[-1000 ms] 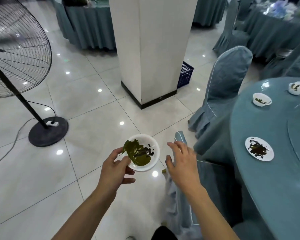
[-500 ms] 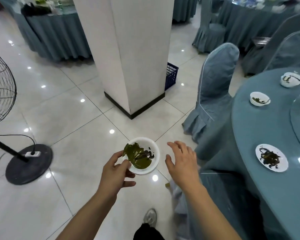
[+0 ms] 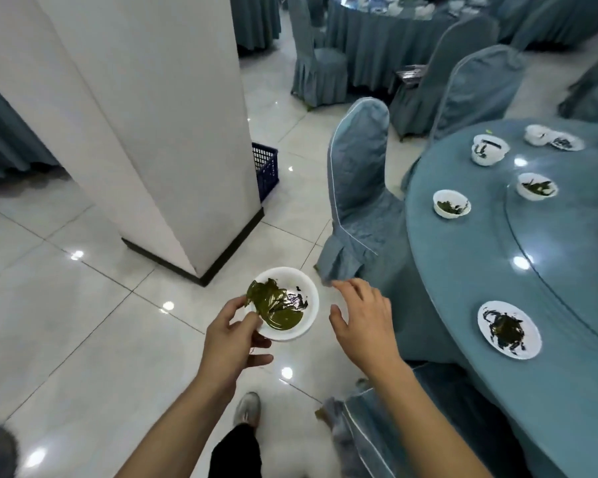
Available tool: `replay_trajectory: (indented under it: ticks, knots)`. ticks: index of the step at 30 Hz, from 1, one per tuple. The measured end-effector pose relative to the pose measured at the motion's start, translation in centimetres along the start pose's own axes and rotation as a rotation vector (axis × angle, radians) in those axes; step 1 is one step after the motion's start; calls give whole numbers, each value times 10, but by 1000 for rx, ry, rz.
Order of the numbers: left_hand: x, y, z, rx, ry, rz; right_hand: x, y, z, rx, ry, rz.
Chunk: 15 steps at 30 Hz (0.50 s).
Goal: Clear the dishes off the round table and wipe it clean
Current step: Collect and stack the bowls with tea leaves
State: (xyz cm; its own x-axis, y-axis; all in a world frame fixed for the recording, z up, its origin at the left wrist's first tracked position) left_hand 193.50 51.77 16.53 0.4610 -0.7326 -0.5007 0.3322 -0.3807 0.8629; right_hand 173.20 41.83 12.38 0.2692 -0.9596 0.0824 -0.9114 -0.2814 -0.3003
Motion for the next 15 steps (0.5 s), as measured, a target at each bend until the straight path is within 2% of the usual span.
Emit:
replay_trajectory:
  ticks: [8, 15]
  knots:
    - [138, 67, 58, 113, -187, -14, 109, 20, 14, -49, 83, 217]
    - [226, 110, 123, 216, -364, -25, 173, 37, 13, -49, 114, 402]
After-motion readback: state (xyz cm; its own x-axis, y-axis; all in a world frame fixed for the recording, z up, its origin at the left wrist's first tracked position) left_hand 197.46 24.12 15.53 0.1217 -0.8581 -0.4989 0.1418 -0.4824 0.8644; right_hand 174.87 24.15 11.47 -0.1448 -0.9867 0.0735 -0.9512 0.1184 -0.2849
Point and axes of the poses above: each hand's wrist, its own x-axis towards the middle knuckle, its own z-axis out of the palm, y = z × x, the point moved 3 cm from there along x, towards the middle knuckle, and after that the axes turned 6 degrees about -x, right-handed, at the moved point
